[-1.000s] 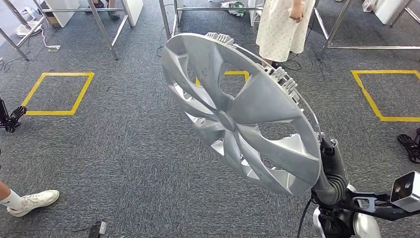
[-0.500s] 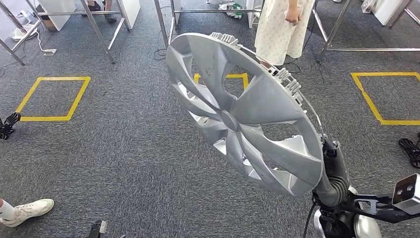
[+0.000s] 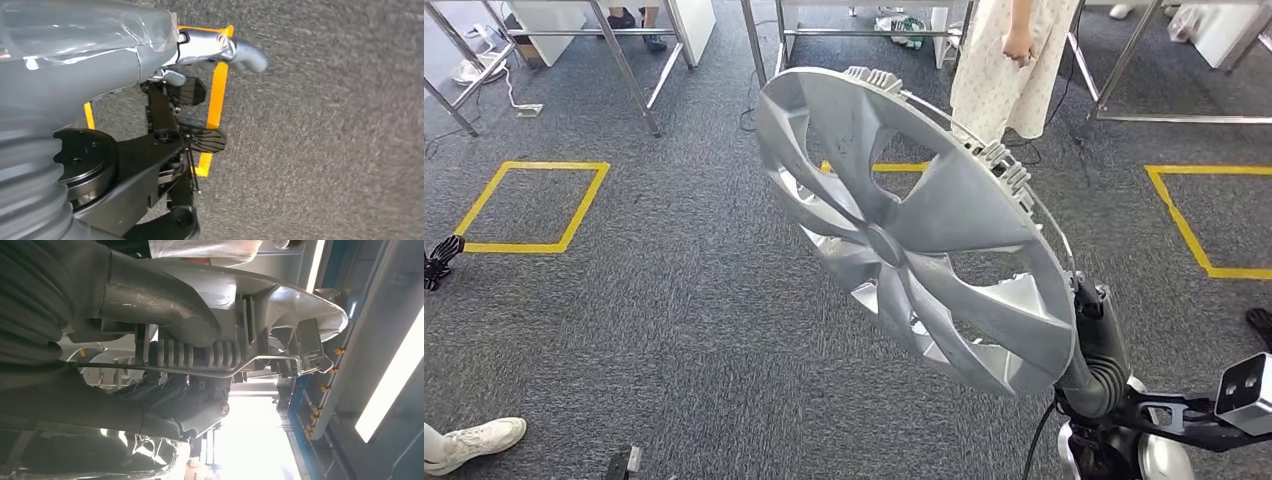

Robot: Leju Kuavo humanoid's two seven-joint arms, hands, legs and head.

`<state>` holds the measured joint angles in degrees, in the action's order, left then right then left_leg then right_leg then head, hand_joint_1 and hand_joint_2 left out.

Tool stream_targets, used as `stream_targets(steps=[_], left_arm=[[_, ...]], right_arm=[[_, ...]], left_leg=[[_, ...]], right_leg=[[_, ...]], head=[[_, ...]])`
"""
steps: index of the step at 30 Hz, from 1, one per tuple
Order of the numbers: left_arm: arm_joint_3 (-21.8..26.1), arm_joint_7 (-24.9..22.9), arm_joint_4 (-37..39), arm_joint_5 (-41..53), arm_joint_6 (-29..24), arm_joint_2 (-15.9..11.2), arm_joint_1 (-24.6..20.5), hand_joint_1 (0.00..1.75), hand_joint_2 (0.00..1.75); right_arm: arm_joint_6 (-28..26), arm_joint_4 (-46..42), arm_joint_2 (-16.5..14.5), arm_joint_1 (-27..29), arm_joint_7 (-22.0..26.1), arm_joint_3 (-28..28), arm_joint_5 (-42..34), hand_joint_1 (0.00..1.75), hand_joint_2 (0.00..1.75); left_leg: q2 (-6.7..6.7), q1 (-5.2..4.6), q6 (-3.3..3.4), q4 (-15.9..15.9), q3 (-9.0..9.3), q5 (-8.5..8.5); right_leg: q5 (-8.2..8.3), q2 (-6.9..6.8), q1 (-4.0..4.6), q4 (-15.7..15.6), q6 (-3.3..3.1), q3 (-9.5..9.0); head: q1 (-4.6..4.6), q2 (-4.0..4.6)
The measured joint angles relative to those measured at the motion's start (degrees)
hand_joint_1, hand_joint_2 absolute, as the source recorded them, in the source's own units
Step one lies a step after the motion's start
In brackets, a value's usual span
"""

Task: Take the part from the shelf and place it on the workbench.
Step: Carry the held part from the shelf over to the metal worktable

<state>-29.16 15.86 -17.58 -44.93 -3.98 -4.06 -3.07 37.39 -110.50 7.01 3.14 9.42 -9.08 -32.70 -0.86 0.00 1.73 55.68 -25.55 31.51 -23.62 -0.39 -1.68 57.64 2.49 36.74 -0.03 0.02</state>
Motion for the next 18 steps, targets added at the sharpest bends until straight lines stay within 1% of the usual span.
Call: stream_targets(steps=[1, 2, 3, 4, 5, 6, 7, 8, 9, 10, 11, 12, 13, 14, 15, 16, 17, 18], left_arm=[[0.0, -0.02, 0.01, 0.01, 0.01, 0.0, -0.08, 0.0, 1.75], [0.0, -0.02, 0.01, 0.01, 0.02, 0.01, -0.14, 0.0, 1.75], [0.0, -0.02, 0.01, 0.01, 0.02, 0.01, -0.2, 0.0, 1.75], [0.0, -0.02, 0.02, 0.01, 0.02, -0.01, -0.25, 0.0, 1.75], [-0.01, -0.02, 0.04, 0.01, 0.02, 0.0, -0.22, 0.0, 1.75], [-0.01, -0.03, 0.07, 0.01, 0.02, -0.01, -0.16, 0.0, 1.75], [-0.02, -0.03, 0.1, 0.01, 0.02, -0.01, -0.06, 0.0, 1.75], [-0.02, -0.03, 0.12, 0.01, 0.02, -0.01, 0.04, 0.0, 1.75], [-0.02, -0.03, 0.14, 0.01, 0.02, -0.01, 0.11, 0.0, 1.75], [-0.02, -0.03, 0.17, 0.01, 0.02, -0.02, 0.17, 0.0, 1.75], [-0.02, -0.03, 0.23, 0.01, 0.02, -0.05, 0.27, 0.0, 1.75], [-0.02, -0.03, 0.39, 0.01, 0.02, -0.22, 0.46, 0.0, 1.75], [-0.03, -0.04, 0.52, 0.03, 0.02, -0.38, 0.65, 0.0, 1.75], [-0.04, -0.06, 0.65, 0.04, -0.01, -0.51, 0.8, 0.0, 1.75], [-0.03, -0.04, 0.74, 0.04, -0.02, -0.64, 0.85, 0.0, 1.75], [-0.03, -0.02, 0.71, 0.05, 0.0, -0.63, 0.73, 0.0, 1.75], [-0.02, 0.01, 0.69, 0.03, -0.01, -0.62, 0.61, 0.0, 1.75], [-0.01, 0.04, 0.68, 0.04, 0.03, -0.62, 0.49, 0.0, 1.75]], right_arm=[[0.01, -0.02, -0.01, -0.05, 0.03, -0.03, -0.01, 1.75, 1.75], [0.01, -0.04, -0.03, -0.12, 0.06, -0.02, -0.02, 1.75, 1.75], [0.01, -0.06, -0.04, -0.18, 0.07, -0.02, -0.01, 1.75, 1.75], [0.0, -0.07, -0.07, -0.18, 0.07, -0.02, 0.01, 1.75, 1.75], [0.0, -0.08, -0.09, -0.18, 0.07, -0.01, 0.02, 1.75, 1.75], [0.0, -0.08, -0.1, -0.16, 0.07, -0.02, 0.02, 1.75, 1.75], [-0.01, -0.08, -0.11, -0.14, 0.07, -0.02, 0.02, 1.75, 1.75], [0.0, -0.08, -0.12, -0.13, 0.07, -0.02, 0.02, 1.75, 1.75], [0.0, -0.08, -0.14, -0.13, 0.07, -0.02, 0.02, 1.75, 1.75], [0.01, -0.08, -0.17, -0.14, 0.07, -0.03, 0.02, 1.75, 1.75], [0.01, -0.07, -0.2, -0.11, 0.07, -0.04, 0.02, 1.75, 1.75], [0.01, -0.01, -0.23, -0.12, 0.08, -0.07, 0.01, 1.75, 1.75], [0.01, 0.07, -0.26, -0.11, 0.08, -0.09, 0.02, 1.75, 1.75], [0.01, 0.09, -0.31, -0.1, 0.08, -0.1, 0.02, 1.75, 1.75], [0.01, 0.1, -0.34, -0.18, 0.09, -0.11, 0.02, 1.75, 1.75], [0.01, 0.03, -0.37, -0.27, 0.09, -0.1, 0.03, 1.75, 1.75], [0.01, -0.03, -0.39, -0.39, 0.1, -0.09, 0.03, 1.75, 1.75], [0.01, -0.03, -0.38, -0.51, 0.11, -0.08, 0.03, 1.75, 1.75]], left_leg=[[0.07, 0.11, -0.27, 0.45, -0.15, 0.01], [0.14, 0.28, -0.49, 1.89, -0.66, -0.41], [0.23, 0.42, -0.71, 4.45, -2.12, -0.93], [0.32, 0.56, -1.0, 7.95, -4.41, -1.02], [0.42, 0.63, -1.34, 11.84, -7.17, -0.36], [0.47, 0.67, -1.61, 15.16, -9.95, 1.25], [0.5, 0.69, -1.77, 17.32, -12.33, 3.31], [0.51, 0.69, -1.79, 17.95, -13.99, 5.08], [0.52, 0.63, -1.58, 16.93, -14.93, 5.69], [0.51, 0.51, -1.1, 14.62, -15.33, 4.74], [0.51, 0.23, -0.29, 11.33, -15.4, 1.64], [0.34, -0.28, 0.68, 7.95, -15.42, -2.94], [0.2, -0.74, 1.56, 5.42, -15.31, -6.91], [0.19, -1.21, 2.2, 3.69, -14.98, -9.8], [0.22, -1.53, 2.54, 2.77, -14.46, -10.8], [0.4, -1.56, 2.73, 2.15, -13.51, -10.35], [0.46, -1.5, 2.81, 1.36, -12.35, -10.01], [0.4, -1.36, 3.0, 0.62, -11.22, -9.71]], right_leg=[[-0.26, 0.19, 0.01, 0.01, -0.72, -0.47], [-0.59, 0.32, -0.08, -0.08, -1.25, -0.95], [-1.04, 0.4, -0.14, -0.16, -1.67, -1.53], [-1.59, 0.47, -0.21, -0.22, -2.01, -2.2], [-2.26, 0.51, -0.15, -0.27, -2.27, -2.85], [-3.0, 0.59, -0.13, -0.28, -2.39, -3.55], [-3.77, 0.7, -0.1, -0.28, -2.43, -4.38], [-4.57, 0.83, -0.05, -0.29, -2.42, -5.34], [-5.45, 0.95, 0.05, -0.31, -2.4, -6.48], [-6.36, 1.02, 0.21, -0.35, -2.36, -7.71], [-7.29, 1.06, 0.29, -0.5, -2.36, -8.69], [-8.19, 1.17, 0.47, -0.61, -2.23, -9.77], [-8.95, 1.33, 0.58, -0.9, -2.01, -10.61], [-9.52, 1.5, 0.63, -1.4, -1.75, -11.4], [-9.63, 1.65, 0.76, -1.7, -1.21, -12.36], [-9.43, 1.69, 0.77, -1.82, -0.57, -12.94], [-8.85, 1.55, 0.77, -0.85, -0.04, -12.86], [-8.02, 1.37, 0.77, 1.69, 0.39, -11.74]], head=[[0.04, 0.0], [0.01, 0.0], [0.03, 0.0], [0.06, 0.0], [0.03, 0.0], [0.06, 0.0], [0.06, 0.0], [0.05, 0.0], [0.06, 0.0], [0.06, 0.0], [0.05, 0.0], [-0.04, 0.0], [-0.07, 0.0], [-0.03, 0.0], [0.01, 0.0], [0.16, 0.0], [0.16, 0.01], [0.11, 0.01]])
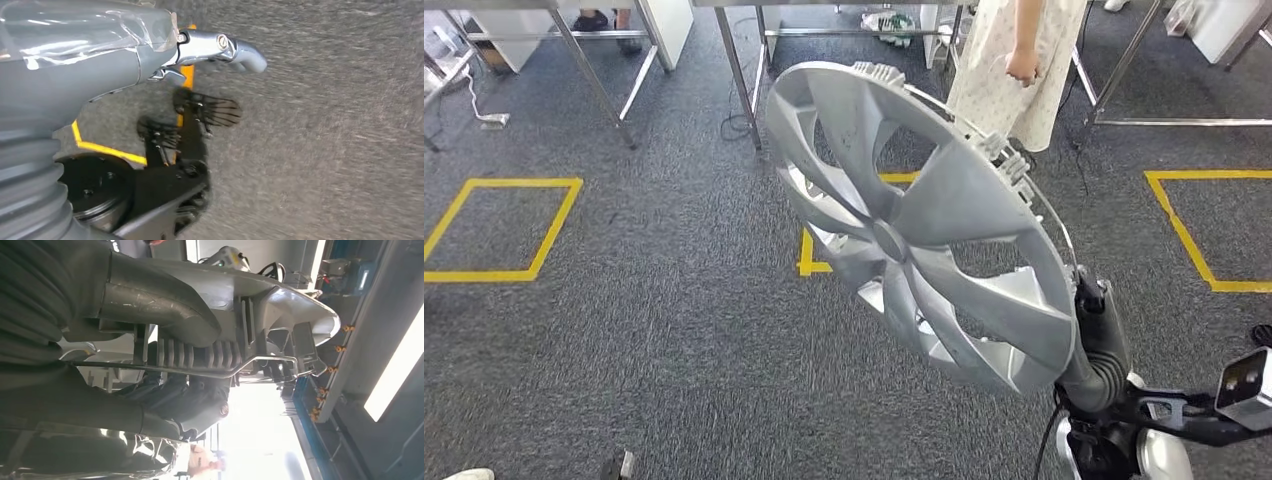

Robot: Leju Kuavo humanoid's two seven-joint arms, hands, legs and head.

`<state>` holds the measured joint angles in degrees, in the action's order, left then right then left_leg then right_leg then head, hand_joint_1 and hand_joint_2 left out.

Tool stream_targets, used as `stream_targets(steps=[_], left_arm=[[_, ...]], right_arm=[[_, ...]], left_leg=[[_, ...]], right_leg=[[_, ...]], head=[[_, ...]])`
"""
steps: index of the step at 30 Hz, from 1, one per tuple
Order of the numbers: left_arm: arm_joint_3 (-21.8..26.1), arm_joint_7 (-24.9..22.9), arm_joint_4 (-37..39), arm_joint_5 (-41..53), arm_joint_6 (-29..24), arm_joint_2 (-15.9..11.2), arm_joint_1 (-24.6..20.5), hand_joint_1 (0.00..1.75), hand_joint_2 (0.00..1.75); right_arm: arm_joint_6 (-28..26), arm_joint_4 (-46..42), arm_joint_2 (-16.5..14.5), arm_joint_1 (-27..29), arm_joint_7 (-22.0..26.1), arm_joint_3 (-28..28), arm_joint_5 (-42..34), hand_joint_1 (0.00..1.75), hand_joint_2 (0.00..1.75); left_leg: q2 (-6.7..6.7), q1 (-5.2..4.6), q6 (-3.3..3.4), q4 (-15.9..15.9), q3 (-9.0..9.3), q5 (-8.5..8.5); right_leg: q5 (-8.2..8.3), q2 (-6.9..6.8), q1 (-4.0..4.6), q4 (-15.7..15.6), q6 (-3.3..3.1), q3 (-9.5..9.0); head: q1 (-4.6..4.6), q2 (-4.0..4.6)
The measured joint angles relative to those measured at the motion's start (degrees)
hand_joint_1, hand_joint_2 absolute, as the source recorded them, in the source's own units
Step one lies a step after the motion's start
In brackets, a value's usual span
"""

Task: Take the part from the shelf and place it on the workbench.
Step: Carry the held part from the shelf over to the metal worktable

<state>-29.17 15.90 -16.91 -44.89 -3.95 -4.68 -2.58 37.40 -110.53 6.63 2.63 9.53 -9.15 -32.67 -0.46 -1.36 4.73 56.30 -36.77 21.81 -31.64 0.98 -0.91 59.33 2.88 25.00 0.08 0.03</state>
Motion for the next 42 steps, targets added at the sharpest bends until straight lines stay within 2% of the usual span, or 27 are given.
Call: stream_targets(steps=[2, 4, 6, 7, 8, 9, 10, 11, 12, 13, 15, 17, 19, 21, 22, 23, 26, 27, 30, 31, 33, 35, 37, 38, 40, 41, 42], left_arm=[[-0.01, -0.01, 0.0, 0.01, 0.01, 0.09, -0.07, 0.0, 1.75], [-0.01, -0.01, 0.01, 0.01, 0.01, 0.2, 0.05, 0.0, 1.75], [-0.01, -0.01, 0.01, 0.01, 0.01, 0.33, 0.26, 0.0, 1.75], [-0.01, -0.01, 0.01, 0.0, 0.01, 0.39, 0.34, 0.0, 1.75], [-0.01, -0.01, 0.01, -0.01, 0.01, 0.45, 0.4, 0.0, 1.75], [-0.01, -0.01, 0.03, -0.02, 0.01, 0.49, 0.48, 0.0, 1.75], [-0.01, -0.01, 0.04, -0.02, 0.01, 0.51, 0.56, 0.0, 1.75], [-0.01, -0.02, 0.06, -0.03, 0.01, 0.52, 0.6, 0.0, 1.75], [-0.01, -0.03, 0.06, -0.04, 0.01, 0.51, 0.56, 0.0, 1.75], [-0.01, -0.03, 0.04, -0.04, 0.01, 0.49, 0.42, 0.0, 1.75], [0.0, -0.02, -0.01, -0.04, 0.01, 0.43, 0.02, 0.0, 1.75], [0.01, 0.0, -0.03, -0.04, 0.01, 0.4, -0.28, 0.0, 1.75], [0.01, 0.01, -0.02, -0.05, -0.01, 0.39, -0.3, 0.0, 1.75], [0.01, -0.01, -0.01, -0.05, -0.01, 0.37, -0.21, 0.0, 1.75], [0.01, -0.01, -0.01, -0.05, -0.01, 0.34, -0.21, 0.0, 1.75], [0.01, -0.01, -0.01, -0.05, -0.01, 0.31, -0.18, 0.0, 1.75], [0.01, -0.02, 0.09, -0.04, -0.01, -0.07, 0.23, 0.0, 1.75], [0.02, -0.04, 0.14, -0.04, -0.04, -0.2, 0.35, 0.0, 1.75], [0.05, -0.02, 0.07, -0.02, -0.08, -0.28, 0.0, 0.0, 1.75], [0.05, 0.0, 0.02, -0.01, -0.05, -0.25, -0.23, 0.0, 1.75], [0.05, 0.02, -0.03, -0.01, -0.03, -0.18, -0.53, 0.0, 1.75], [0.04, 0.02, -0.02, -0.01, -0.03, -0.09, -0.54, 0.0, 1.75], [0.03, 0.02, -0.01, -0.01, -0.03, 0.08, -0.38, 0.0, 1.75], [0.03, 0.02, -0.01, -0.01, -0.03, 0.17, -0.32, 0.0, 1.75], [0.03, 0.02, 0.01, -0.01, -0.04, 0.33, -0.16, 0.0, 1.75], [0.04, 0.02, 0.02, -0.01, -0.07, 0.37, -0.09, 0.0, 1.75], [0.04, 0.02, 0.03, -0.01, -0.09, 0.38, -0.05, 0.0, 1.75]], right_arm=[[0.0, 0.06, 0.04, -0.05, 0.01, 0.0, -0.01, 1.75, 1.75], [0.0, 0.12, 0.08, -0.01, 0.02, 0.01, -0.02, 1.75, 1.75], [0.03, 0.21, 0.14, 0.0, 0.02, 0.01, -0.05, 1.75, 1.75], [0.06, 0.29, 0.17, 0.0, 0.02, 0.01, -0.08, 1.75, 1.75], [0.13, 0.38, 0.24, 0.01, 0.02, 0.01, -0.11, 1.75, 1.75], [0.19, 0.51, 0.3, 0.06, 0.03, 0.01, -0.15, 1.75, 1.75], [0.26, 0.62, 0.34, 0.12, 0.05, -0.01, -0.21, 1.75, 1.75], [0.32, 0.68, 0.38, 0.19, 0.09, -0.03, -0.27, 1.75, 1.75], [0.35, 0.69, 0.39, 0.19, 0.14, -0.05, -0.34, 1.75, 1.75], [0.38, 0.63, 0.41, 0.09, 0.19, -0.07, -0.39, 1.75, 1.75], [0.39, 0.52, 0.45, -0.1, 0.22, -0.05, -0.43, 1.75, 1.75], [0.38, 0.51, 0.45, -0.07, 0.23, -0.04, -0.44, 1.75, 1.75], [0.38, 0.52, 0.43, -0.04, 0.25, -0.04, -0.46, 1.75, 1.75], [0.38, 0.53, 0.41, -0.03, 0.26, -0.04, -0.46, 1.75, 1.75], [0.38, 0.53, 0.4, -0.03, 0.26, -0.04, -0.46, 1.75, 1.75], [0.38, 0.53, 0.39, -0.04, 0.26, -0.05, -0.46, 1.75, 1.75], [0.38, 0.65, 0.36, -0.05, 0.26, -0.07, -0.47, 1.75, 1.75], [0.38, 0.67, 0.34, -0.06, 0.27, -0.09, -0.49, 1.75, 1.75], [0.36, 0.56, 0.32, -0.3, 0.35, -0.09, -0.54, 1.75, 1.75], [0.34, 0.55, 0.33, -0.43, 0.36, -0.07, -0.55, 1.75, 1.75], [0.33, 0.55, 0.34, -0.59, 0.37, -0.08, -0.56, 1.75, 1.75], [0.33, 0.55, 0.36, -0.61, 0.37, -0.07, -0.57, 1.75, 1.75], [0.3, 0.57, 0.38, -0.57, 0.36, -0.07, -0.55, 1.75, 1.75], [0.28, 0.6, 0.39, -0.55, 0.36, -0.07, -0.53, 1.75, 1.75], [0.26, 0.74, 0.43, -0.47, 0.36, -0.07, -0.48, 1.75, 1.75], [0.23, 0.81, 0.45, -0.43, 0.34, -0.1, -0.43, 1.75, 1.75], [0.21, 0.85, 0.46, -0.41, 0.34, -0.14, -0.4, 1.75, 1.75]], left_leg=[[-0.25, 0.27, 0.18, -0.99, 2.12, 0.91], [-0.51, 0.32, 0.13, -1.31, 3.96, 2.46], [-0.93, 0.41, -0.2, -1.37, 6.08, 4.28], [-1.12, 0.48, -0.4, -1.38, 7.19, 5.21], [-1.28, 0.53, -0.61, -1.37, 8.29, 6.13], [-1.4, 0.5, -0.87, -1.3, 9.22, 7.08], [-1.51, 0.42, -1.17, -1.18, 10.08, 8.08], [-1.55, 0.35, -1.52, -1.13, 10.69, 9.03], [-1.58, 0.31, -1.84, -0.94, 11.24, 9.69], [-1.58, 0.33, -2.14, -0.56, 11.63, 9.96], [-1.27, 0.45, -2.72, 2.61, 10.61, 9.14], [-0.72, 0.79, -3.55, 9.5, 6.46, 8.85], [-0.32, 1.4, -4.39, 15.61, 1.57, 11.95], [-0.12, 1.84, -4.82, 16.58, -1.59, 15.59], [-0.03, 1.91, -4.75, 15.01, -2.33, 15.63], [0.03, 1.85, -4.37, 12.25, -2.67, 13.63], [-0.26, 0.84, -2.3, 3.03, -2.88, 1.26], [-0.46, 0.5, -1.88, 1.58, -2.71, -0.8], [-0.74, 0.39, -1.22, 0.3, -0.38, -0.11], [-0.76, 0.45, -0.91, 0.02, 0.54, 0.18], [-0.86, 0.49, -0.44, -0.33, 1.92, 1.09], [-0.96, 0.5, -0.28, -0.35, 3.11, 2.41], [-1.27, 0.54, -0.48, -0.36, 4.75, 3.91], [-1.44, 0.58, -0.66, -0.35, 5.7, 4.68], [-1.68, 0.53, -1.14, -0.17, 7.3, 6.38], [-1.76, 0.45, -1.47, -0.01, 7.86, 7.2], [-1.8, 0.38, -1.8, 0.17, 8.3, 7.86]], right_leg=[[0.26, -0.3, -0.04, 7.51, -0.3, 4.86], [-3.22, -0.32, -0.06, 12.97, -1.58, 10.07], [-7.29, -0.35, -0.12, 12.69, -2.11, 13.12], [-7.49, -0.39, -0.16, 10.6, -1.63, 13.77], [-5.71, -0.48, -0.21, 7.58, -0.6, 14.03], [-1.81, -0.68, -0.26, 4.21, 0.68, 14.09], [2.43, -0.93, -0.26, 1.41, 1.36, 13.74], [5.99, -1.05, -0.14, -0.43, 1.33, 13.34], [8.13, -1.14, 0.03, -1.28, 0.59, 12.87], [8.39, -1.09, 0.12, -1.44, -0.73, 12.13], [7.66, -0.97, -0.09, -1.98, -2.44, 10.72], [6.72, -0.89, -0.41, -2.73, -3.3, 8.9], [5.4, -0.66, -0.47, -3.1, -3.59, 7.11], [3.86, -0.36, -0.49, -3.19, -3.44, 5.16], [3.05, -0.27, -0.46, -3.21, -3.35, 4.11], [2.2, -0.23, -0.4, -3.23, -3.24, 2.99], [-0.26, 0.13, -0.13, -3.56, -2.71, 0.42], [-0.82, 0.27, 0.03, -3.64, -2.44, -0.34], [-1.21, 0.2, 0.25, -2.86, -1.54, -1.8], [-1.22, 0.04, 0.18, -0.96, -1.37, -0.95], [-2.35, -0.25, 0.1, 6.17, -1.48, 3.6], [-5.48, -0.28, 0.04, 12.22, -1.98, 9.32], [-7.21, -0.32, -0.09, 11.93, -1.76, 12.31], [-5.96, -0.36, -0.18, 9.32, -1.05, 12.71], [0.95, -0.64, -0.32, 2.46, 0.71, 12.76], [4.32, -0.75, -0.25, 0.16, 0.77, 12.45], [6.71, -0.85, -0.14, -1.03, 0.3, 12.17]], head=[[-0.14, 0.01], [-0.14, 0.01], [-0.15, 0.01], [-0.17, 0.01], [-0.17, 0.01], [-0.19, 0.01], [-0.19, 0.01], [-0.13, 0.01], [-0.12, 0.01], [-0.1, 0.01], [-0.09, 0.01], [-0.01, 0.01], [0.04, 0.01], [0.05, 0.01], [0.05, 0.01], [0.06, 0.01], [0.0, 0.01], [-0.01, 0.01], [-0.03, 0.01], [-0.07, 0.01], [-0.12, 0.01], [-0.1, 0.01], [-0.11, 0.01], [-0.12, 0.01], [-0.13, 0.01], [-0.11, 0.01], [-0.07, 0.01]])
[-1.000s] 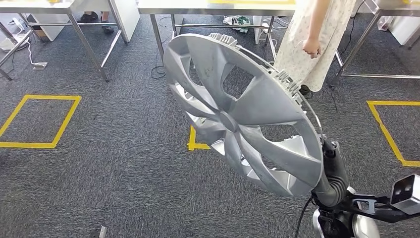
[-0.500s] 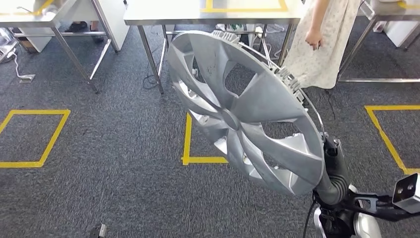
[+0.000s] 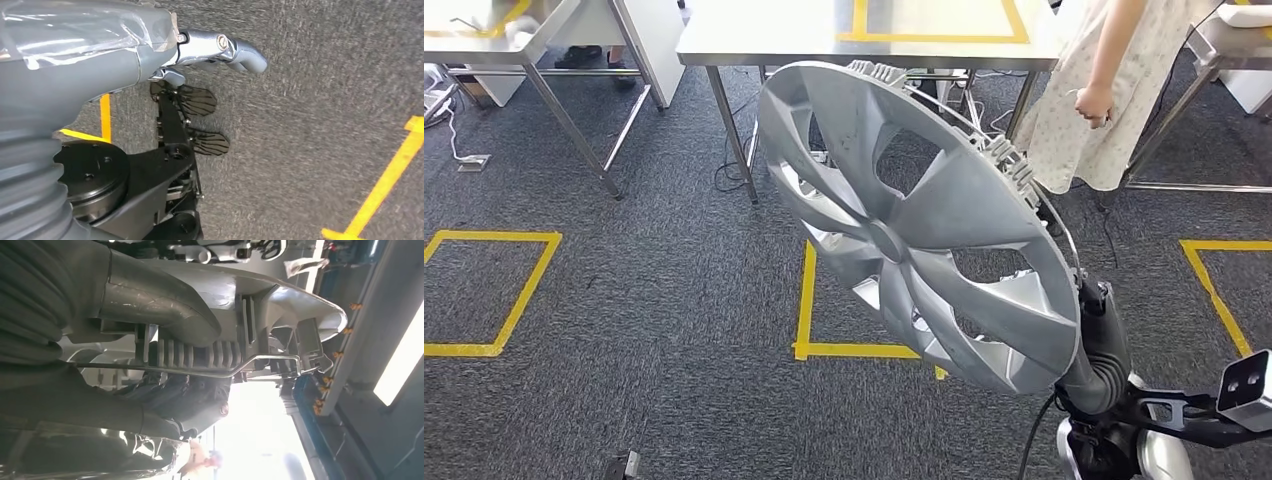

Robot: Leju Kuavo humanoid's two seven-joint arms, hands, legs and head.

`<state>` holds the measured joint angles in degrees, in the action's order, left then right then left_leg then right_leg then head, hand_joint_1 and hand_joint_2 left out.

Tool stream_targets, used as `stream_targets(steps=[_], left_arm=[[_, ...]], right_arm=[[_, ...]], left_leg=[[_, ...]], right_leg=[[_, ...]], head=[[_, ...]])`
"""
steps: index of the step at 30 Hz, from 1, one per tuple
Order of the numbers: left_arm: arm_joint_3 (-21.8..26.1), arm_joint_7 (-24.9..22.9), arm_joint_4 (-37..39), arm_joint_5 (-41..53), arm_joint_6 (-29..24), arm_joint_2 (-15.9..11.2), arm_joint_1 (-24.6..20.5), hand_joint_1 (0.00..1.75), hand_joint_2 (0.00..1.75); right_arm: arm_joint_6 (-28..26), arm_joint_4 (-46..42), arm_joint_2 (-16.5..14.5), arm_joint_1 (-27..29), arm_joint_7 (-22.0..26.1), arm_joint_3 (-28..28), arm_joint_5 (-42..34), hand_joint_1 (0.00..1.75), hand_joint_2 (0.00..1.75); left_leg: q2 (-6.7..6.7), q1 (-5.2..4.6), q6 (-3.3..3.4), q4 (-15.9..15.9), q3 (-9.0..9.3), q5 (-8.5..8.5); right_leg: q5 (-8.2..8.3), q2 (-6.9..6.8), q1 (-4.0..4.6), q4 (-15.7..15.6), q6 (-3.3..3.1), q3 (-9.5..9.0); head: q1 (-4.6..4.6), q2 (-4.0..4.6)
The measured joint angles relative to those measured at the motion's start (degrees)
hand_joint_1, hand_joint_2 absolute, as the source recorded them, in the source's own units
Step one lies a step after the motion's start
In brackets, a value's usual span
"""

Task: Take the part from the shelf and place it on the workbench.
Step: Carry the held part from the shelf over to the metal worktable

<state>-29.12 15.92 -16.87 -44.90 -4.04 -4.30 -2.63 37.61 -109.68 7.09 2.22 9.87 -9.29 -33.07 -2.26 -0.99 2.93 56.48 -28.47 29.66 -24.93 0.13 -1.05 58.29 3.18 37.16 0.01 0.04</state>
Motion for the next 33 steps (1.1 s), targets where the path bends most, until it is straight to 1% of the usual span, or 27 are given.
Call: stream_targets(steps=[1, 2, 4, 6, 7, 8, 9, 10, 11, 13, 14, 15, 16, 18, 19, 20, 21, 23, 24, 25, 26, 27, 28, 29, 30, 31, 33], left_arm=[[0.01, 0.01, 0.01, 0.0, -0.02, 0.01, -0.04, 0.0, 1.75], [0.02, 0.02, -0.01, 0.0, -0.03, 0.01, -0.18, 0.0, 1.75], [0.03, 0.05, -0.05, 0.03, -0.03, 0.03, -0.47, 0.0, 1.75], [0.05, 0.06, -0.06, 0.05, -0.04, -0.02, -0.55, 0.0, 1.75], [0.05, 0.06, -0.05, 0.05, -0.05, -0.04, -0.52, 0.0, 1.75], [0.05, 0.06, -0.05, 0.05, -0.07, -0.04, -0.46, 0.0, 1.75], [0.05, 0.06, -0.04, 0.05, -0.08, -0.03, -0.4, 0.0, 1.75], [0.05, 0.06, -0.04, 0.05, -0.07, -0.04, -0.38, 0.0, 1.75], [0.05, 0.06, -0.04, 0.05, -0.07, -0.05, -0.37, 0.0, 1.75], [0.05, 0.06, 0.0, 0.05, -0.07, -0.17, -0.25, 0.0, 1.75], [0.05, 0.05, 0.06, 0.05, -0.07, -0.23, -0.19, 0.0, 1.75], [0.05, 0.04, 0.1, 0.05, -0.07, -0.3, -0.14, 0.0, 1.75], [0.07, 0.06, 0.15, 0.04, -0.09, -0.35, -0.12, 0.0, 1.75], [0.08, 0.11, 0.09, 0.1, -0.09, -0.37, -0.22, 0.0, 1.75], [0.09, 0.16, 0.06, 0.13, -0.08, -0.36, -0.3, 0.0, 1.75], [0.09, 0.18, 0.03, 0.16, -0.05, -0.33, -0.43, 0.0, 1.75], [0.1, 0.2, 0.0, 0.15, -0.04, -0.29, -0.55, 0.0, 1.75], [0.1, 0.2, 0.0, 0.16, -0.03, -0.21, -0.71, 0.0, 1.75], [0.09, 0.19, 0.0, 0.16, -0.03, -0.18, -0.68, 0.0, 1.75], [0.09, 0.19, 0.0, 0.16, -0.03, -0.15, -0.65, 0.0, 1.75], [0.08, 0.19, 0.0, 0.16, -0.03, -0.14, -0.62, 0.0, 1.75], [0.08, 0.19, 0.0, 0.2, -0.03, -0.11, -0.62, 0.0, 1.75], [0.08, 0.19, 0.0, 0.27, -0.02, -0.02, -0.62, 0.0, 1.75], [0.08, 0.19, 0.0, 0.34, 0.0, 0.06, -0.62, 0.0, 1.75], [0.08, 0.17, 0.0, 0.43, 0.01, 0.14, -0.66, 0.0, 1.75], [0.07, 0.16, -0.01, 0.49, 0.03, 0.21, -0.7, 0.0, 1.75], [0.05, 0.11, -0.02, 0.56, 0.04, 0.17, -0.8, 0.0, 1.75]], right_arm=[[-0.03, -0.01, -0.01, -0.06, 0.0, -0.04, 0.02, 1.75, 1.75], [-0.07, -0.07, -0.01, -0.16, -0.01, -0.08, 0.05, 1.75, 1.75], [-0.18, -0.15, -0.01, -0.29, 0.01, -0.09, 0.09, 1.75, 1.75], [-0.27, -0.15, -0.04, -0.25, 0.01, -0.09, 0.13, 1.75, 1.75], [-0.28, -0.15, -0.07, -0.2, 0.02, -0.09, 0.13, 1.75, 1.75], [-0.28, -0.15, -0.08, -0.13, 0.02, -0.1, 0.13, 1.75, 1.75], [-0.28, -0.15, -0.08, -0.06, 0.02, -0.1, 0.13, 1.75, 1.75], [-0.28, -0.15, -0.08, 0.0, 0.02, -0.11, 0.13, 1.75, 1.75], [-0.28, -0.15, -0.08, 0.03, 0.01, -0.13, 0.13, 1.75, 1.75], [-0.28, -0.13, -0.11, -0.01, 0.01, -0.14, 0.13, 1.75, 1.75], [-0.28, -0.1, -0.13, -0.03, 0.02, -0.15, 0.14, 1.75, 1.75], [-0.28, -0.1, -0.15, -0.05, 0.01, -0.16, 0.15, 1.75, 1.75], [-0.28, -0.1, -0.16, -0.07, 0.02, -0.19, 0.14, 1.75, 1.75], [-0.28, -0.2, -0.17, -0.18, 0.04, -0.21, 0.1, 1.75, 1.75], [-0.27, -0.23, -0.17, -0.3, 0.06, -0.22, 0.08, 1.75, 1.75], [-0.26, -0.26, -0.17, -0.47, 0.07, -0.23, 0.07, 1.75, 1.75], [-0.25, -0.26, -0.16, -0.58, 0.06, -0.26, 0.08, 1.75, 1.75], [-0.22, -0.25, -0.16, -0.68, 0.07, -0.32, 0.04, 1.75, 1.75], [-0.22, -0.25, -0.16, -0.64, 0.07, -0.35, 0.03, 1.75, 1.75], [-0.21, -0.25, -0.16, -0.63, 0.07, -0.37, 0.03, 1.75, 1.75], [-0.21, -0.22, -0.16, -0.63, 0.07, -0.37, 0.03, 1.75, 1.75], [-0.21, -0.2, -0.16, -0.64, 0.08, -0.37, 0.03, 1.75, 1.75], [-0.15, -0.16, -0.15, -0.64, 0.1, -0.38, -0.01, 1.75, 1.75], [-0.08, -0.13, -0.15, -0.68, 0.15, -0.4, -0.09, 1.75, 1.75], [0.01, -0.12, -0.15, -0.76, 0.21, -0.44, -0.17, 1.75, 1.75], [0.11, -0.14, -0.15, -0.85, 0.27, -0.5, -0.26, 1.75, 1.75], [0.21, -0.21, -0.21, -1.06, 0.33, -0.64, -0.4, 1.75, 1.75]], left_leg=[[-0.02, -0.05, -0.27, 0.22, 0.43, 0.43], [0.01, -0.06, -0.46, 0.47, 0.57, 0.63], [0.57, 0.05, -0.97, 3.33, -0.83, 0.48], [1.3, 0.5, -1.94, 9.63, -4.87, 1.56], [1.49, 0.83, -2.43, 13.0, -7.23, 2.92], [1.59, 1.15, -2.82, 15.54, -9.34, 4.33], [1.68, 1.41, -3.05, 16.72, -10.91, 5.13], [1.77, 1.58, -3.13, 16.22, -11.75, 4.79], [1.85, 1.64, -3.02, 14.06, -11.83, 3.06], [1.97, 1.4, -2.22, 7.1, -10.97, -3.57], [2.01, 1.11, -1.67, 4.26, -10.63, -6.08], [2.0, 0.8, -1.18, 2.46, -10.34, -7.65], [1.96, 0.56, -0.76, 1.5, -10.22, -8.0], [1.72, 0.5, -0.08, 0.61, -8.48, -7.38], [1.63, 0.57, 0.28, 0.12, -7.44, -7.22], [1.55, 0.61, 0.65, -0.15, -6.33, -7.02], [1.48, 0.61, 0.91, -0.36, -5.66, -6.74], [1.31, 0.35, 1.27, -0.37, -4.84, -5.85], [1.2, 0.21, 1.32, -0.37, -4.39, -5.36], [1.05, 0.08, 1.35, -0.37, -3.79, -4.83], [0.92, -0.03, 1.34, -0.37, -3.06, -4.28], [0.8, -0.13, 1.3, -0.38, -2.23, -3.68], [0.69, -0.22, 1.21, -0.34, -1.44, -3.06], [0.57, -0.34, 1.03, -0.31, -0.87, -2.45], [0.51, -0.44, 0.77, -0.28, -0.51, -1.86], [0.47, -0.52, 0.48, -0.02, -0.26, -1.49], [0.55, -0.57, -0.1, 0.66, -0.01, -0.94]], right_leg=[[0.74, -0.05, 0.13, -0.24, -0.92, -0.44], [0.59, 0.01, 0.06, -0.25, -1.84, -1.0], [0.06, 0.03, -0.26, -0.8, -2.88, -2.2], [-0.77, 0.08, -0.45, -1.3, -3.49, -3.65], [-1.32, 0.12, -0.48, -1.39, -3.65, -4.36], [-1.94, 0.2, -0.48, -1.41, -3.65, -5.11], [-2.59, 0.29, -0.48, -1.41, -3.62, -5.93], [-3.28, 0.36, -0.48, -1.42, -3.55, -6.88], [-3.99, 0.41, -0.47, -1.43, -3.44, -7.89], [-5.38, 0.45, -0.41, -1.5, -3.16, -9.67], [-6.02, 0.56, -0.33, -1.61, -2.9, -10.24], [-6.57, 0.66, -0.23, -1.91, -2.6, -10.62], [-6.71, 0.75, -0.11, -1.92, -2.2, -11.07], [-6.75, 0.74, -0.02, -2.0, -1.41, -12.26], [-6.71, 0.64, -0.02, -0.8, -1.18, -12.39], [-7.03, 0.55, -0.05, 1.41, -1.15, -11.46], [-7.71, 0.47, -0.07, 4.83, -1.32, -9.43], [-10.11, 0.42, -0.01, 12.28, -1.78, -3.76], [-11.28, 0.42, 0.02, 14.18, -1.86, -1.5], [-11.68, 0.42, 0.05, 14.24, -1.73, -0.11], [-10.78, 0.42, 0.1, 12.34, -1.36, 0.3], [-8.6, 0.41, 0.2, 8.89, -0.91, -0.06], [-5.58, 0.38, 0.37, 5.08, -0.66, -0.74], [-3.12, 0.3, 0.54, 1.94, -0.84, -1.42], [-1.26, 0.26, 0.69, -0.06, -1.31, -2.05], [-0.2, 0.24, 0.78, -0.92, -2.04, -2.32], [0.23, 0.28, 0.57, -1.36, -3.3, -3.21]], head=[[0.02, 0.0], [0.04, 0.0], [0.07, 0.0], [0.1, 0.0], [0.13, 0.0], [0.11, 0.0], [0.13, 0.0], [0.13, 0.0], [0.13, 0.0], [0.09, 0.0], [0.09, 0.0], [0.09, 0.0], [0.09, 0.0], [0.08, 0.0], [0.04, 0.02], [-0.02, 0.03], [-0.05, 0.04], [-0.09, 0.05], [-0.08, 0.04], [-0.08, 0.04], [-0.08, 0.04], [-0.09, 0.04], [-0.09, 0.04], [-0.08, 0.04], [-0.07, 0.04], [-0.04, 0.04], [-0.05, 0.04]])
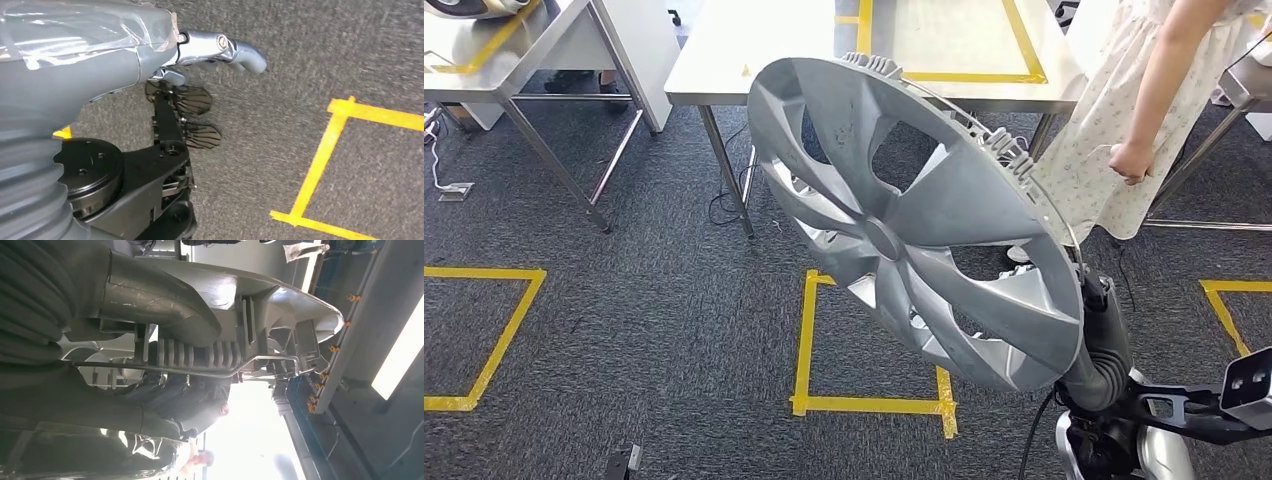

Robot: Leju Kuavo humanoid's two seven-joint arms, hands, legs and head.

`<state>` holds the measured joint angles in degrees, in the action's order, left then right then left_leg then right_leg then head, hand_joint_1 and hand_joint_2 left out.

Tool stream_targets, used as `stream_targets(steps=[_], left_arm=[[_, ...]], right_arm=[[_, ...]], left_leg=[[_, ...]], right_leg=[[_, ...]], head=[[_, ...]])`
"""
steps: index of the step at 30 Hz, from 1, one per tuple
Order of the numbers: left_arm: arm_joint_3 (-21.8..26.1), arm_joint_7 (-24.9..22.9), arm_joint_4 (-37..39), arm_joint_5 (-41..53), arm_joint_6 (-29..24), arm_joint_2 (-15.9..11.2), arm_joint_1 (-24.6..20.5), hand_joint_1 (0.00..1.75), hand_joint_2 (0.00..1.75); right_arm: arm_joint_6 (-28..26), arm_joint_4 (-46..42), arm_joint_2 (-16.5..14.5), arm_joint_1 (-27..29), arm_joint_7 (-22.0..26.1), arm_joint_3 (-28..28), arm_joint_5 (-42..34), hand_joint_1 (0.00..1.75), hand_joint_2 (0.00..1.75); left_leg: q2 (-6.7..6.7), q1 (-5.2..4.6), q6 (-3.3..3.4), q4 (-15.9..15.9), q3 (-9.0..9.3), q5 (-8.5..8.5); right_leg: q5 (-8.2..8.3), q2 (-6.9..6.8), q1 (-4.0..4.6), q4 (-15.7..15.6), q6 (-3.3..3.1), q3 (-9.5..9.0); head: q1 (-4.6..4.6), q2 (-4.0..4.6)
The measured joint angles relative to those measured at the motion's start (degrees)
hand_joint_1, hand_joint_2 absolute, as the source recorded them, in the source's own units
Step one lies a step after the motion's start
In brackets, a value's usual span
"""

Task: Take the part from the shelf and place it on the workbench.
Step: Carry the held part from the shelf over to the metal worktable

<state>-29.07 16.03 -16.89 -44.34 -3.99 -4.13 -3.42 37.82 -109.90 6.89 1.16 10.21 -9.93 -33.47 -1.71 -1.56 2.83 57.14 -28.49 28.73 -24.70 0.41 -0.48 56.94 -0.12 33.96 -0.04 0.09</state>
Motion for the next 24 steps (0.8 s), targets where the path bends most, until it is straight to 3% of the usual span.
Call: stream_targets(steps=[2, 3, 5, 7, 8, 9, 10, 12, 16, 18, 21, 22, 23, 24], left_arm=[[-0.03, -0.02, -0.02, 0.05, 0.02, -0.04, -0.11, 0.0, 1.75], [-0.03, -0.03, -0.03, 0.07, 0.01, -0.13, -0.19, 0.0, 1.75], [-0.04, -0.03, -0.05, 0.08, -0.02, -0.18, -0.25, 0.0, 1.75], [-0.04, -0.03, -0.05, 0.08, -0.04, -0.2, -0.16, 0.0, 1.75], [-0.04, -0.02, -0.05, 0.08, -0.06, -0.21, -0.12, 0.0, 1.75], [-0.04, -0.01, -0.05, 0.08, -0.08, -0.24, -0.09, 0.0, 1.75], [-0.04, 0.01, -0.04, 0.09, -0.1, -0.28, -0.07, 0.0, 1.75], [-0.04, 0.04, -0.04, 0.14, -0.14, -0.4, 0.02, 0.0, 1.75], [-0.02, 0.14, -0.1, 0.38, -0.18, -0.46, 0.17, 0.0, 1.75], [-0.02, 0.22, -0.15, 0.45, -0.18, -0.45, 0.05, 0.0, 1.75], [-0.02, 0.26, -0.17, 0.51, -0.21, -0.42, -0.08, 0.0, 1.75], [-0.02, 0.26, -0.16, 0.55, -0.22, -0.42, -0.08, 0.0, 1.75], [-0.02, 0.27, -0.16, 0.61, -0.22, -0.41, -0.07, 0.0, 1.75], [-0.02, 0.27, -0.16, 0.66, -0.21, -0.41, -0.07, 0.0, 1.75]], right_arm=[[0.02, -0.05, -0.09, -0.2, 0.02, -0.11, -0.08, 1.75, 1.75], [0.02, -0.06, -0.15, -0.27, 0.02, -0.16, -0.09, 1.75, 1.75], [0.1, -0.07, -0.22, -0.38, 0.02, -0.23, -0.15, 1.75, 1.75], [0.25, -0.07, -0.24, -0.38, 0.02, -0.31, -0.27, 1.75, 1.75], [0.31, -0.07, -0.24, -0.38, 0.02, -0.34, -0.33, 1.75, 1.75], [0.34, -0.07, -0.24, -0.4, 0.02, -0.37, -0.39, 1.75, 1.75], [0.36, -0.07, -0.24, -0.43, 0.02, -0.38, -0.44, 1.75, 1.75], [0.37, -0.03, -0.24, -0.56, 0.05, -0.42, -0.55, 1.75, 1.75], [0.37, -0.1, -0.16, -0.7, 0.12, -0.49, -0.66, 1.75, 1.75], [0.37, -0.11, -0.11, -0.9, 0.14, -0.52, -0.67, 1.75, 1.75], [0.19, -0.11, -0.07, -1.01, 0.15, -0.64, -0.52, 1.75, 1.75], [0.07, -0.11, -0.07, -0.98, 0.15, -0.69, -0.46, 1.75, 1.75], [-0.05, -0.11, -0.07, -0.97, 0.15, -0.74, -0.4, 1.75, 1.75], [-0.14, -0.11, -0.07, -0.97, 0.15, -0.79, -0.36, 1.75, 1.75]], left_leg=[[0.38, 0.16, -0.75, 2.65, -0.97, 0.88], [0.59, 0.42, -1.24, 5.36, -2.55, 1.79], [0.86, 1.23, -2.22, 12.5, -7.37, 4.32], [1.02, 2.02, -2.92, 16.06, -11.21, 5.32], [1.14, 2.31, -3.13, 14.94, -11.67, 4.18], [1.27, 2.51, -3.22, 11.89, -11.1, 1.79], [1.43, 2.62, -3.19, 7.86, -10.01, -1.41], [1.66, 2.49, -2.77, 1.99, -8.31, -4.88], [1.41, 2.06, -0.86, -0.26, -6.28, -5.03], [1.27, 2.06, -0.1, -0.72, -4.78, -4.85], [1.06, 1.7, 0.52, -0.81, -4.1, -3.97], [0.92, 1.53, 0.6, -0.81, -3.77, -3.55], [0.78, 1.37, 0.62, -0.8, -3.28, -3.1], [0.65, 1.2, 0.6, -0.8, -2.6, -2.57]], right_leg=[[-0.09, -0.04, -0.41, -0.27, -0.75, -1.16], [-0.32, -0.06, -0.57, -0.34, -0.95, -1.68], [-0.97, -0.03, -0.6, -0.34, -1.16, -2.21], [-1.84, 0.1, -0.74, -0.33, -0.92, -3.04], [-2.35, 0.15, -0.85, -0.33, -0.73, -3.7], [-2.92, 0.18, -0.95, -0.33, -0.5, -4.5], [-3.5, 0.16, -1.03, -0.38, -0.25, -5.16], [-4.61, 0.23, -0.94, -0.47, 0.49, -6.33], [-4.72, 0.24, -0.83, 0.47, 2.44, -7.61], [-5.76, 0.09, -0.91, 4.53, 2.45, -5.67], [-9.61, 0.04, -0.83, 15.12, 1.6, 2.0], [-10.56, 0.04, -0.8, 16.66, 1.51, 4.01], [-10.6, 0.04, -0.76, 16.27, 1.66, 5.04], [-9.39, 0.03, -0.7, 13.83, 2.02, 5.07]], head=[[0.03, 0.0], [0.04, 0.0], [0.11, 0.0], [0.13, 0.0], [0.13, 0.0], [0.13, 0.0], [0.13, 0.0], [0.12, 0.0], [0.09, 0.02], [-0.02, 0.02], [-0.06, 0.02], [-0.05, 0.02], [-0.06, 0.02], [-0.06, 0.02]])
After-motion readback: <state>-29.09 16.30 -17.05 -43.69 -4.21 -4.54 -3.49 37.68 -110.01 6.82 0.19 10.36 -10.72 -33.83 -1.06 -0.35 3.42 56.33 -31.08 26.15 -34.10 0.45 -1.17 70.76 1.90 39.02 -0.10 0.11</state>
